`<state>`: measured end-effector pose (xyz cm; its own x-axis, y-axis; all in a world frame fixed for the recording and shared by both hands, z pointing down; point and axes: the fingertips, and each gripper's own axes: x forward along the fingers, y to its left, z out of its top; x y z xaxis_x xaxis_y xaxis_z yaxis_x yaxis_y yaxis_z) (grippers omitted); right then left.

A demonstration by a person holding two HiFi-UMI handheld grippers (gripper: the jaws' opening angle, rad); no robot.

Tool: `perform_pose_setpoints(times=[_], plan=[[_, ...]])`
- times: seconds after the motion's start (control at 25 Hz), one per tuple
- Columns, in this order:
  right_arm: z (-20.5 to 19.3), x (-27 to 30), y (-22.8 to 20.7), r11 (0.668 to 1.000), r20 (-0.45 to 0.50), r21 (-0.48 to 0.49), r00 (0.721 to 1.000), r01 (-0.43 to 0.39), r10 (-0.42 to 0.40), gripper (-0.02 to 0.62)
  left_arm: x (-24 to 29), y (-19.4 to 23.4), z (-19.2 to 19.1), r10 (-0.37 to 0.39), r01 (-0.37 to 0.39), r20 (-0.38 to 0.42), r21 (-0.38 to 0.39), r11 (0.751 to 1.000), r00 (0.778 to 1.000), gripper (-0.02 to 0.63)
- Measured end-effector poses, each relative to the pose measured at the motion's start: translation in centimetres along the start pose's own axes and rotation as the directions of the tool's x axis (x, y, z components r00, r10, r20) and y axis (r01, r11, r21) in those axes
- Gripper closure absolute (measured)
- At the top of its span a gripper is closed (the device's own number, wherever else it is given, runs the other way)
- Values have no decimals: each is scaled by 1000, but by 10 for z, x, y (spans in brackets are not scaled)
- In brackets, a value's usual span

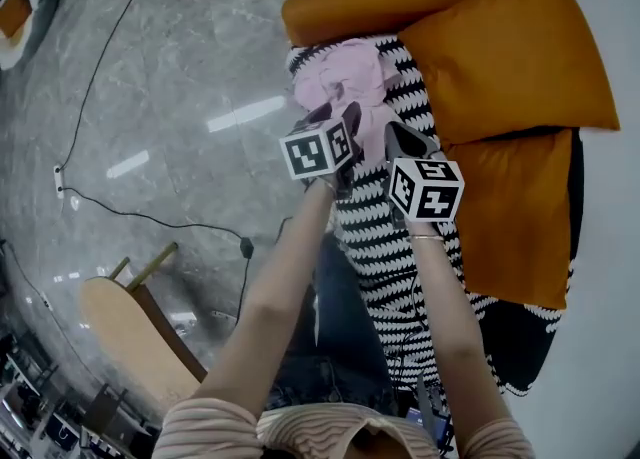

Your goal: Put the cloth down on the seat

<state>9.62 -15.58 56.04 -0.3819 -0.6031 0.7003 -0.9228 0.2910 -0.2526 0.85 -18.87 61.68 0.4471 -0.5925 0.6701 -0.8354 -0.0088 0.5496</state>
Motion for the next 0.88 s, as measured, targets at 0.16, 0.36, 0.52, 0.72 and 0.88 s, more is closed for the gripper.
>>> perform_pose_setpoints(times=[0.16, 0.36, 0.52, 0.72, 0.88], plan=[[0, -18, 12, 1000, 20, -4, 1000, 2, -2, 588, -23, -9, 2, -36, 36, 30, 26, 999, 999, 411], [7, -37, 25, 1000, 62, -10, 998, -1, 2, 588, -49, -20, 10, -72, 69, 78, 44, 997, 994, 473], [13, -55, 38, 1000, 99, -13, 995, -10, 11, 588, -74, -29, 13, -105, 98, 106, 64, 993, 989, 519], [16, -80, 60, 1000, 139, -21, 990, -20, 22, 588, -111, -31, 13, -126, 113, 142, 94, 989, 982, 576], [19, -97, 71, 999, 171, -19, 985, -26, 29, 588, -132, -36, 12, -156, 140, 155, 105, 985, 976, 592]])
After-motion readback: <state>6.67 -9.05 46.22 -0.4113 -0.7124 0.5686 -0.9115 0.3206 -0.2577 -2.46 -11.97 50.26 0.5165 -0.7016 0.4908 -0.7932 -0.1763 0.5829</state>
